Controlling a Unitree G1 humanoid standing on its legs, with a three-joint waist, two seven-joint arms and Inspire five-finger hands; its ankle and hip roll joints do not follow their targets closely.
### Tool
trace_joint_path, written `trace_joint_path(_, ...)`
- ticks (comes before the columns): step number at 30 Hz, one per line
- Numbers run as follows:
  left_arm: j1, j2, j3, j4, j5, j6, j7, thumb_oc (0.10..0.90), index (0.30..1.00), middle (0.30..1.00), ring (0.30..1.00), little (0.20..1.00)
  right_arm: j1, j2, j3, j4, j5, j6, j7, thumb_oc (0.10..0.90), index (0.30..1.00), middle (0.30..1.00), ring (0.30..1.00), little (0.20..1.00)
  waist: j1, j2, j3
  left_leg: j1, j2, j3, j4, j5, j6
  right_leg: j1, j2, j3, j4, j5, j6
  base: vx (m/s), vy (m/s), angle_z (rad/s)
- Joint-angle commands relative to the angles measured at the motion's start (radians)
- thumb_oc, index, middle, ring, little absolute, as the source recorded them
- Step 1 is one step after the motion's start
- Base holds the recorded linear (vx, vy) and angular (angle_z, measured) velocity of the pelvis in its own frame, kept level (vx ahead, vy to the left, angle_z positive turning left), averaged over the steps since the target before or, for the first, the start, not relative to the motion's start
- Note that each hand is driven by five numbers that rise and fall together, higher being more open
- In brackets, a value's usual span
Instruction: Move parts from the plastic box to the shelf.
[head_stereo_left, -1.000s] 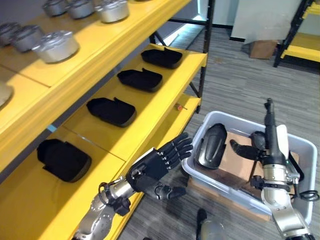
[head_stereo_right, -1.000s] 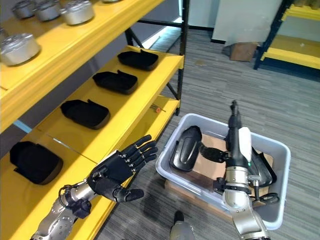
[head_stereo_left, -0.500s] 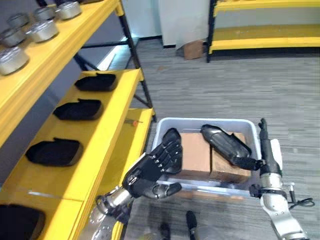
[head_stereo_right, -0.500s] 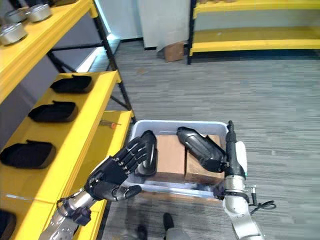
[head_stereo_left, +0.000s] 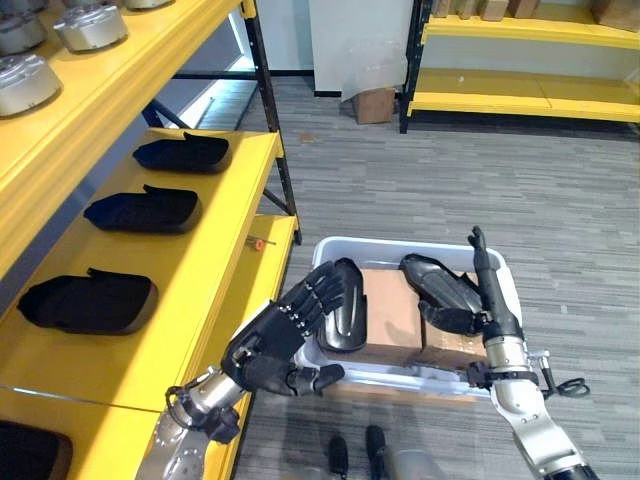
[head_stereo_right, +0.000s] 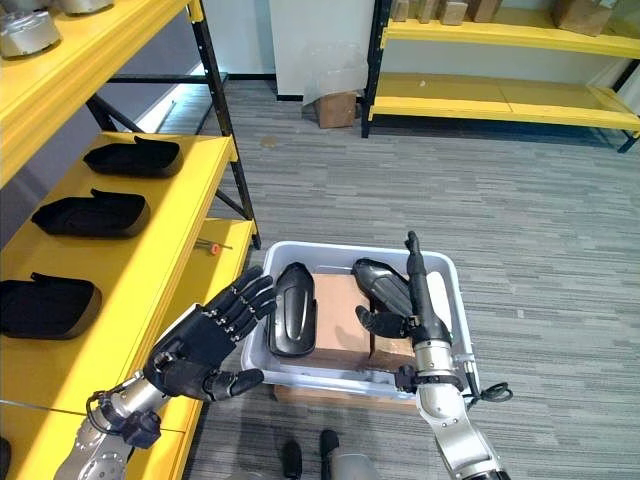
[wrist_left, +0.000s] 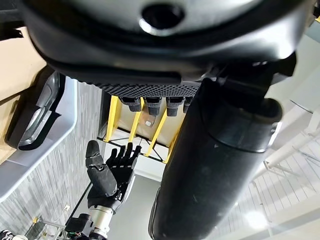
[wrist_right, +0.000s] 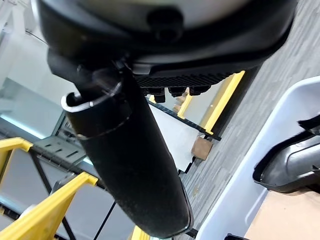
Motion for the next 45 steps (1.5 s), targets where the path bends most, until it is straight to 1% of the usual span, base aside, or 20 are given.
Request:
trace_joint_path(1, -0.077, -0.015, 0.019, -0.075, -0.082, -0.1, -0.076, 0.9, 1.0, 1.0, 1.0, 1.0, -0.097, -0.035, -0.042, -0.072, -0.048, -0.1, -0.035, 0.9, 1.0, 1.0, 1.0, 1.0, -0.003, -0.025, -0.002, -0.001, 0.033, -0.105, 0.082, -0.133, -0.034, 0.133, -0.006, 0.063, -0.134, 0.061, 0.029, 0.08, -0.136, 0.06)
trace_joint_path(2, -0.08, -0.009, 0.011, -0.075, -0.081, -0.095, -0.076, 0.9, 1.0, 1.0, 1.0, 1.0, -0.096, -0.038, -0.053, -0.068, -0.044, -0.096, -0.03, 0.9, 1.0, 1.0, 1.0, 1.0, -0.008, -0.028, -0.005, 0.006, 0.038, -0.109, 0.084, -0.142, -0.037, 0.147, -0.012, 0.09, -0.162, 0.064, 0.034, 0.11, -0.182, 0.17)
trace_joint_path(3, -0.083, -0.004, 0.003, -0.073, -0.084, -0.097, -0.073, 0.9, 1.0, 1.0, 1.0, 1.0, -0.1, -0.044, -0.058, -0.062, -0.042, -0.097, -0.023, 0.9, 1.0, 1.0, 1.0, 1.0, -0.009, -0.031, -0.009, 0.014, 0.046, -0.101, 0.084, -0.149, -0.043, 0.158, -0.019, 0.089, -0.188, 0.068, 0.036, 0.13, -0.194, 0.3)
trace_joint_path(6, -0.089, -0.007, -0.014, -0.078, -0.099, -0.104, -0.032, 0.9, 1.0, 1.0, 1.0, 1.0, -0.116, -0.067, -0.039, -0.078, -0.062, -0.082, -0.002, 0.9, 1.0, 1.0, 1.0, 1.0, 0.004, -0.043, -0.015, 0.019, 0.064, -0.066, 0.093, -0.164, -0.061, 0.187, -0.044, 0.048, -0.26, 0.083, 0.039, 0.11, -0.2, 0.21)
trace_joint_path(11, -0.041, -0.013, 0.009, -0.119, -0.079, -0.105, 0.021, 0.9, 1.0, 1.0, 1.0, 1.0, -0.151, -0.105, 0.006, -0.096, -0.08, -0.085, 0.072, 0.9, 1.0, 1.0, 1.0, 1.0, 0.052, -0.059, -0.015, 0.05, 0.128, 0.043, 0.073, -0.151, -0.103, 0.236, -0.082, -0.134, -0.318, 0.08, 0.04, 0.11, -0.159, -0.56)
trace_joint_path(15, -0.027, -0.011, 0.0, -0.114, -0.084, -0.142, 0.041, 0.9, 1.0, 1.0, 1.0, 1.0, -0.204, -0.139, 0.053, -0.074, -0.103, -0.127, 0.112, 0.9, 1.0, 1.0, 1.0, 1.0, 0.089, -0.064, -0.004, 0.03, 0.184, 0.116, 0.102, -0.132, -0.127, 0.226, -0.093, -0.266, -0.266, 0.048, 0.019, 0.08, -0.158, -0.39)
trace_joint_path(20, -0.067, -0.01, -0.028, -0.087, -0.07, -0.151, 0.061, 0.9, 1.0, 1.0, 1.0, 1.0, -0.288, -0.166, 0.097, -0.035, -0.094, -0.112, 0.1, 0.9, 1.0, 1.0, 1.0, 1.0, 0.108, -0.083, 0.03, -0.033, 0.224, 0.117, 0.182, -0.137, -0.14, 0.191, -0.072, -0.304, -0.22, 0.023, -0.017, 0.05, -0.211, -0.09)
trace_joint_path(23, -0.079, -0.014, -0.037, -0.089, -0.085, -0.139, 0.036, 0.9, 1.0, 1.0, 1.0, 1.0, -0.292, -0.166, 0.1, -0.028, -0.124, -0.127, 0.089, 0.9, 1.0, 1.0, 1.0, 1.0, 0.106, -0.083, 0.044, -0.056, 0.24, 0.12, 0.203, -0.128, -0.149, 0.18, -0.066, -0.31, -0.216, 0.021, -0.026, 0.01, -0.152, 0.16)
trace_joint_path(26, -0.098, -0.014, -0.045, -0.081, -0.086, -0.161, 0.038, 0.9, 1.0, 1.0, 1.0, 1.0, -0.305, -0.178, 0.112, -0.031, -0.145, -0.125, 0.086, 0.9, 1.0, 1.0, 1.0, 1.0, 0.091, -0.075, 0.059, -0.068, 0.274, 0.122, 0.194, -0.072, -0.169, 0.167, -0.049, -0.309, -0.225, 0.022, -0.035, -0.05, -0.1, 0.03)
trace_joint_path(29, -0.108, -0.018, -0.05, -0.082, -0.113, -0.194, 0.052, 0.9, 1.0, 1.0, 1.0, 1.0, -0.279, -0.202, 0.103, -0.044, -0.15, -0.173, 0.124, 0.9, 1.0, 1.0, 1.0, 1.0, 0.07, -0.08, 0.055, -0.072, 0.295, 0.144, 0.245, -0.046, -0.184, 0.171, -0.038, -0.315, -0.244, 0.019, -0.049, 0.02, -0.084, -0.08)
trace_joint_path(30, -0.112, -0.021, -0.049, -0.085, -0.119, -0.186, 0.048, 0.9, 1.0, 1.0, 1.0, 1.0, -0.256, -0.211, 0.089, -0.055, -0.146, -0.175, 0.133, 0.9, 1.0, 1.0, 1.0, 1.0, 0.064, -0.082, 0.052, -0.08, 0.295, 0.163, 0.277, -0.038, -0.185, 0.177, -0.037, -0.324, -0.248, 0.017, -0.054, 0.07, -0.113, -0.02)
trace_joint_path(31, -0.121, -0.027, -0.051, -0.09, -0.133, -0.158, 0.019, 0.9, 1.0, 1.0, 1.0, 1.0, -0.203, -0.231, 0.053, -0.064, -0.139, -0.195, 0.137, 0.9, 1.0, 1.0, 1.0, 1.0, 0.053, -0.081, 0.05, -0.094, 0.274, 0.208, 0.318, -0.062, -0.176, 0.199, -0.035, -0.344, -0.259, 0.014, -0.056, 0.08, -0.043, 0.14)
trace_joint_path(32, -0.123, -0.028, -0.059, -0.089, -0.129, -0.147, 0.007, 0.9, 1.0, 1.0, 1.0, 1.0, -0.193, -0.235, 0.04, -0.054, -0.141, -0.202, 0.133, 0.9, 1.0, 1.0, 1.0, 1.0, 0.048, -0.079, 0.047, -0.08, 0.216, 0.226, 0.276, -0.109, -0.148, 0.206, -0.039, -0.342, -0.266, 0.024, -0.044, 0.09, 0.009, 0.35)
trace_joint_path(34, -0.126, -0.039, -0.071, -0.097, -0.106, -0.129, 0.032, 0.9, 1.0, 1.0, 1.0, 1.0, -0.203, -0.219, 0.051, -0.031, -0.15, -0.204, 0.126, 0.9, 1.0, 1.0, 1.0, 1.0, 0.064, -0.073, 0.051, -0.091, 0.155, 0.171, 0.23, -0.116, -0.133, 0.202, -0.032, -0.312, -0.237, 0.027, -0.027, 0.1, 0.064, 0.43)
trace_joint_path(36, -0.126, -0.043, -0.069, -0.089, -0.093, -0.113, 0.033, 0.9, 1.0, 1.0, 1.0, 1.0, -0.243, -0.215, 0.072, -0.018, -0.147, -0.195, 0.127, 0.9, 1.0, 1.0, 1.0, 1.0, 0.084, -0.079, 0.045, -0.074, 0.12, 0.115, 0.214, -0.145, -0.105, 0.209, -0.025, -0.282, -0.203, 0.002, -0.025, 0.11, 0.106, -0.15)
trace_joint_path(39, -0.095, -0.04, -0.055, -0.096, -0.099, -0.112, 0.021, 0.9, 1.0, 1.0, 1.0, 1.0, -0.222, -0.216, 0.062, -0.053, -0.188, -0.203, 0.119, 0.9, 1.0, 1.0, 1.0, 1.0, 0.087, -0.071, 0.033, -0.07, 0.102, 0.078, 0.198, -0.142, -0.094, 0.203, -0.008, -0.258, -0.134, -0.038, -0.032, 0.06, 0.107, -0.77)
trace_joint_path(40, -0.086, -0.037, -0.046, -0.088, -0.108, -0.112, 0.01, 0.9, 1.0, 1.0, 1.0, 1.0, -0.203, -0.217, 0.05, -0.068, -0.205, -0.201, 0.115, 0.9, 1.0, 1.0, 1.0, 1.0, 0.082, -0.067, 0.034, -0.068, 0.096, 0.059, 0.202, -0.148, -0.084, 0.185, -0.004, -0.237, -0.07, -0.047, -0.029, 0.03, 0.059, -0.47)
trace_joint_path(42, -0.089, -0.037, -0.024, -0.07, -0.14, -0.113, 0.001, 0.9, 1.0, 1.0, 1.0, 1.0, -0.174, -0.207, 0.037, -0.074, -0.22, -0.196, 0.125, 0.9, 1.0, 1.0, 1.0, 1.0, 0.072, -0.064, 0.037, -0.057, 0.088, 0.018, 0.201, -0.156, -0.067, 0.141, -0.022, -0.191, 0.013, -0.049, -0.016, 0.04, -0.017, 0.0)
trace_joint_path(44, -0.094, -0.046, -0.006, -0.062, -0.177, -0.073, -0.058, 0.9, 1.0, 1.0, 1.0, 1.0, -0.151, -0.194, 0.024, -0.059, -0.253, -0.224, 0.12, 0.9, 1.0, 1.0, 1.0, 1.0, 0.067, -0.067, 0.037, -0.052, 0.093, -0.019, 0.194, -0.154, -0.061, 0.138, -0.043, -0.139, -0.005, -0.046, -0.005, 0.02, -0.139, 0.37)
trace_joint_path(45, -0.096, -0.05, -0.007, -0.067, -0.157, -0.07, -0.076, 0.9, 1.0, 1.0, 1.0, 1.0, -0.143, -0.183, 0.02, -0.052, -0.265, -0.237, 0.111, 0.9, 1.0, 1.0, 1.0, 1.0, 0.063, -0.071, 0.04, -0.048, 0.098, -0.041, 0.185, -0.154, -0.061, 0.128, -0.051, -0.106, -0.028, -0.019, 0.011, 0.01, -0.244, 0.44)
